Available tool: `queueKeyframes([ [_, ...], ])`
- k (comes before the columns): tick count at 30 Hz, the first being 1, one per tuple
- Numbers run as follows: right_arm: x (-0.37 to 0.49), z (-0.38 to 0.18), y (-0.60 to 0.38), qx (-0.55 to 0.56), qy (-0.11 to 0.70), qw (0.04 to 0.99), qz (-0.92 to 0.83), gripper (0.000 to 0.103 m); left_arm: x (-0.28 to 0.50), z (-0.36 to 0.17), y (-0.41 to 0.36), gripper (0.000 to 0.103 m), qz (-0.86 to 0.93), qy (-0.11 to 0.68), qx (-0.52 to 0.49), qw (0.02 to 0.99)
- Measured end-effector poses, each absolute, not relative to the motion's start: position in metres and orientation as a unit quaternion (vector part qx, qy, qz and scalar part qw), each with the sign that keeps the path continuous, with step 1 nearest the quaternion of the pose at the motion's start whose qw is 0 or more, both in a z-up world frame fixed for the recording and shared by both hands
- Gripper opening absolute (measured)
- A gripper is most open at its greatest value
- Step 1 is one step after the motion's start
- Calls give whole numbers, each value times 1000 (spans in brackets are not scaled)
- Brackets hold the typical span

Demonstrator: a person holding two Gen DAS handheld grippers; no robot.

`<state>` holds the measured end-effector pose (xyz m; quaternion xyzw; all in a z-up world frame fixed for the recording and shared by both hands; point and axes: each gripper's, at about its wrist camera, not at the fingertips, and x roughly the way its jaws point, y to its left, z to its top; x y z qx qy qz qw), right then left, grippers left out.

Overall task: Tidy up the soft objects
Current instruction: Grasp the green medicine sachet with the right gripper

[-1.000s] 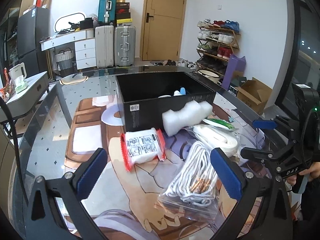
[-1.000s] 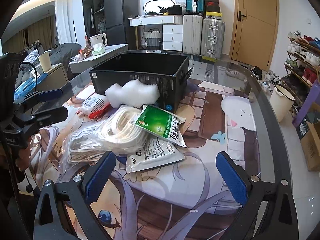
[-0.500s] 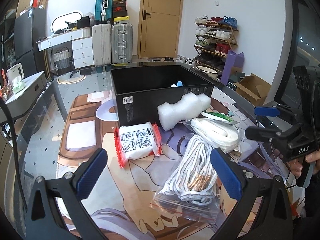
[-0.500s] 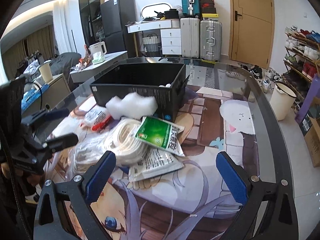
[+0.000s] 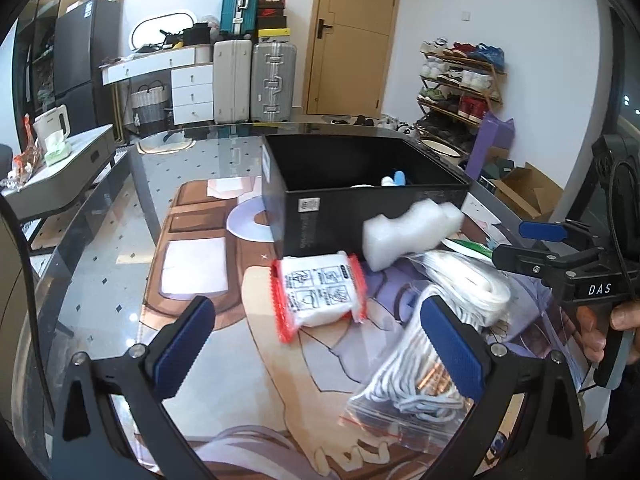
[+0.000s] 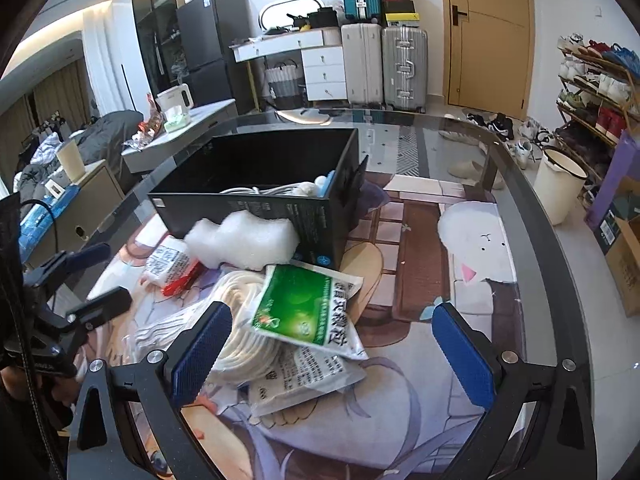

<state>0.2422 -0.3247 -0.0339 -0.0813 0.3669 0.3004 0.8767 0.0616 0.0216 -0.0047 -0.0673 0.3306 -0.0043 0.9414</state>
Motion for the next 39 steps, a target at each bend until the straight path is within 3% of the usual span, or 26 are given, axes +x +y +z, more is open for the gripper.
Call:
queueKeyframes([
  [12,264,-27,-312,-76,388,864,311,102,75,-5,27,103,-5,343,-73,936],
  [25,287,-58,-315,-34,446,840,308,102,86,-3,30,103,-12,350,-79,933],
  [34,289,-66,-313,-23,451,828,331,85,95,-11,30,103,-15,376,-82,923],
  [39,283,-66,-310,-38,448,828,336,69,96,-13,29,103,-16,382,-84,920],
])
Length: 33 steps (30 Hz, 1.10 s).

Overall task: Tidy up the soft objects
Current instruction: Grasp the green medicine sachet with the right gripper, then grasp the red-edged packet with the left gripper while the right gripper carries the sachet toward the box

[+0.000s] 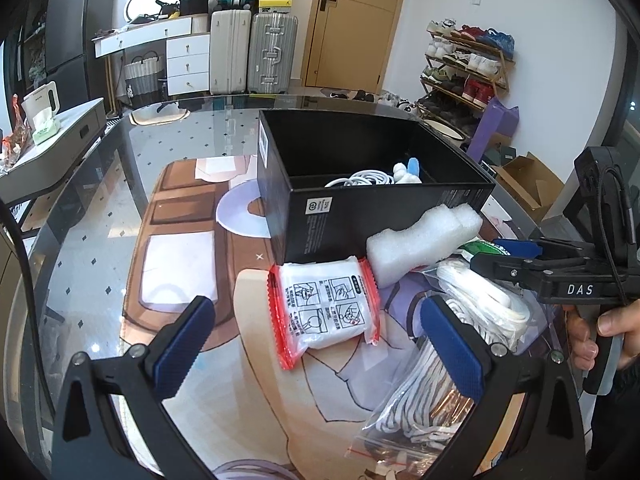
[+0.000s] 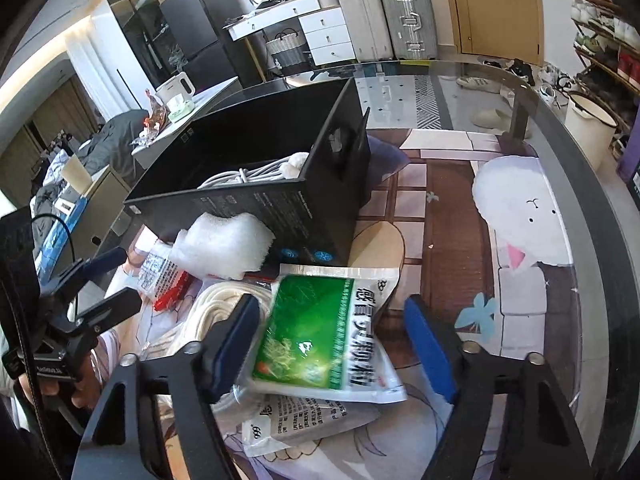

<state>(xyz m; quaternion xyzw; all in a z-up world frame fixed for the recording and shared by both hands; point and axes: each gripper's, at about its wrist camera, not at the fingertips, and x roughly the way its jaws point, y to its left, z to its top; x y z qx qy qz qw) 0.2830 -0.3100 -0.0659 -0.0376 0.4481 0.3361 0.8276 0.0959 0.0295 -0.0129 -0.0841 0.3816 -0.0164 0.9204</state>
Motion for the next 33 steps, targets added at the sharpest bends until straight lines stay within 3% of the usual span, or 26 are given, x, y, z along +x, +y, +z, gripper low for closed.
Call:
queueKeyframes([
  [2,282,-66,-308,-40,447,825,343,61,96,-13,30,103,-17,381,-84,920],
  [12,274,-65,-306,-58,430,832,345,45,96,-14,30,103,-16,383,-84,920],
  [33,257,-32,-338,-28,380,858,346,44,122,-25,20,102,9,425,-45,904],
])
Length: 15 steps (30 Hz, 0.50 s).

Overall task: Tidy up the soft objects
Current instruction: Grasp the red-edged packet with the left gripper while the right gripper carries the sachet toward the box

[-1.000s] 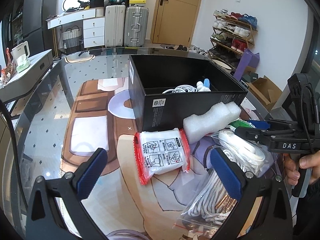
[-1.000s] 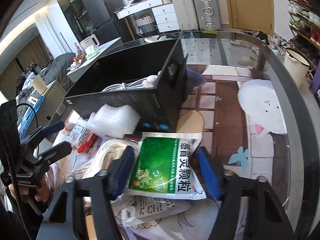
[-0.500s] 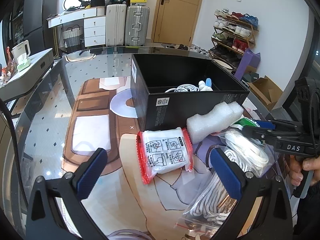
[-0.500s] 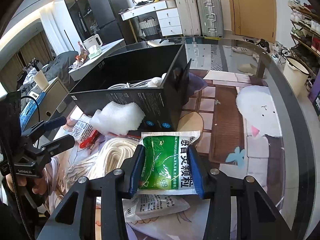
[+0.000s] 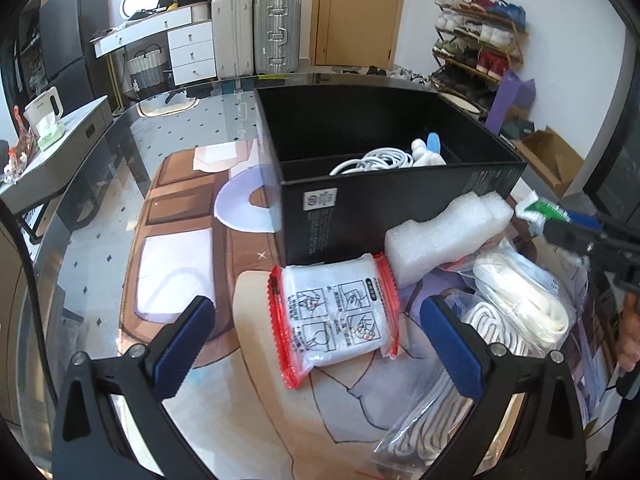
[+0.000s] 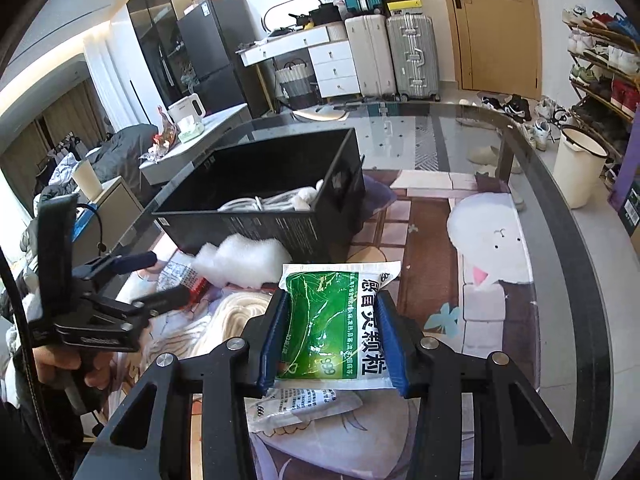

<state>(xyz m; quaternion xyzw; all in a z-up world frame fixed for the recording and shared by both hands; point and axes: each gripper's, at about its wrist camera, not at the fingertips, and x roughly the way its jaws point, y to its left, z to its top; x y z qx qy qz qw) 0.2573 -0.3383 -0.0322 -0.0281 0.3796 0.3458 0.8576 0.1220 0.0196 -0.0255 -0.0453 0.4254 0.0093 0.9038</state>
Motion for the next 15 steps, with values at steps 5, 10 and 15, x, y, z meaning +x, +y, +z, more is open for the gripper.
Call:
queueKeyframes([
  [5,254,-26,-337,-27,369,861,350,44,122,-28,13,74,-3,434,-33,900],
  [10,252,-22,-336,-27,364,862,352,44,116,-24,15,55,-15,425,-43,904],
  [15,250,-18,-332,-31,358,863,355,44,108,-21,19,53,-18,417,-47,907],
])
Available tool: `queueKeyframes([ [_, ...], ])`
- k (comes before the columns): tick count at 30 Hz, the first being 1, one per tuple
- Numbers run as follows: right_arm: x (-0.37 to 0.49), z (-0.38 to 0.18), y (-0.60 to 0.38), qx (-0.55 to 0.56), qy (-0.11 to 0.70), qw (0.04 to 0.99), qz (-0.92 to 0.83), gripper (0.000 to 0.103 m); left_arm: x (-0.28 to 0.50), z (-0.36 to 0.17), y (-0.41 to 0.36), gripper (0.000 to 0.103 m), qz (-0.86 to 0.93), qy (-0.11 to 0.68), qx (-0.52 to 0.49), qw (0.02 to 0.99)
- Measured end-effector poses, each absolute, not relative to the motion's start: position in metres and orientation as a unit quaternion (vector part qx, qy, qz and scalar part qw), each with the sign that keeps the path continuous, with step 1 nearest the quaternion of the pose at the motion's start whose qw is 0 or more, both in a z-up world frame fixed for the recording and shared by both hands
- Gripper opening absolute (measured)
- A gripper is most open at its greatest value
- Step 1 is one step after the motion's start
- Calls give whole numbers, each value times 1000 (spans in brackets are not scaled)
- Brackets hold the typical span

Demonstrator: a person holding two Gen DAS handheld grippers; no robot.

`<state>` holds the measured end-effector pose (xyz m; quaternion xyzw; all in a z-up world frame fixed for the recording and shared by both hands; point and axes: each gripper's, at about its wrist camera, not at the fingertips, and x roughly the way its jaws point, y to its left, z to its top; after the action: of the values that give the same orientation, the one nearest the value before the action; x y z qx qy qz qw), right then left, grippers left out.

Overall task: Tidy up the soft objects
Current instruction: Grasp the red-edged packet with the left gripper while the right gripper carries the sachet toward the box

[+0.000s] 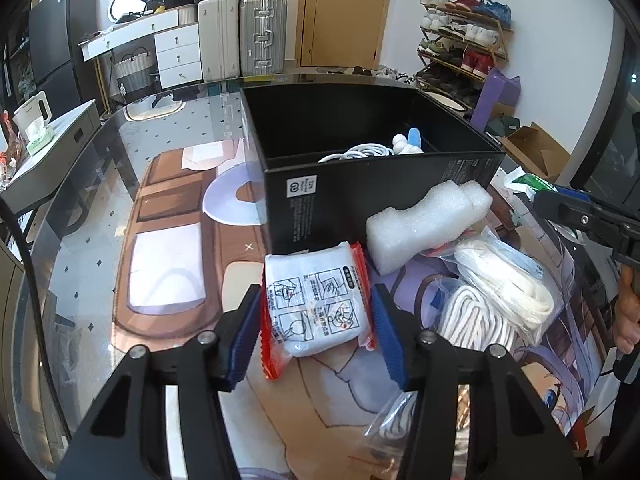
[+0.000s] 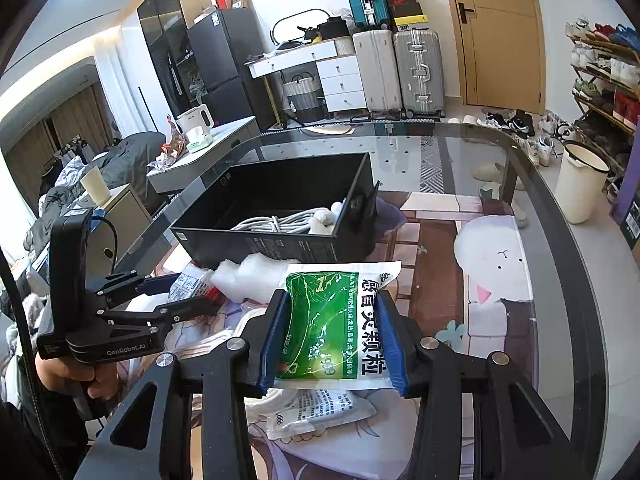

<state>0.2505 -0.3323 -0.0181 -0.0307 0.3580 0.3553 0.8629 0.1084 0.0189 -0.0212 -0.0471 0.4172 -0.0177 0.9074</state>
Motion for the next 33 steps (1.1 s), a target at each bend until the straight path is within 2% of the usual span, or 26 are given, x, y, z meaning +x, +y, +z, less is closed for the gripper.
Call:
queueKeyframes([
  [15,233,7,-318,-39,301,881,364,44,79,23,34,53,-10,340,-71,938],
  [33,244,20,-277,-59,266,888,370,44,121,43,28,53,-16,306,-58,950],
])
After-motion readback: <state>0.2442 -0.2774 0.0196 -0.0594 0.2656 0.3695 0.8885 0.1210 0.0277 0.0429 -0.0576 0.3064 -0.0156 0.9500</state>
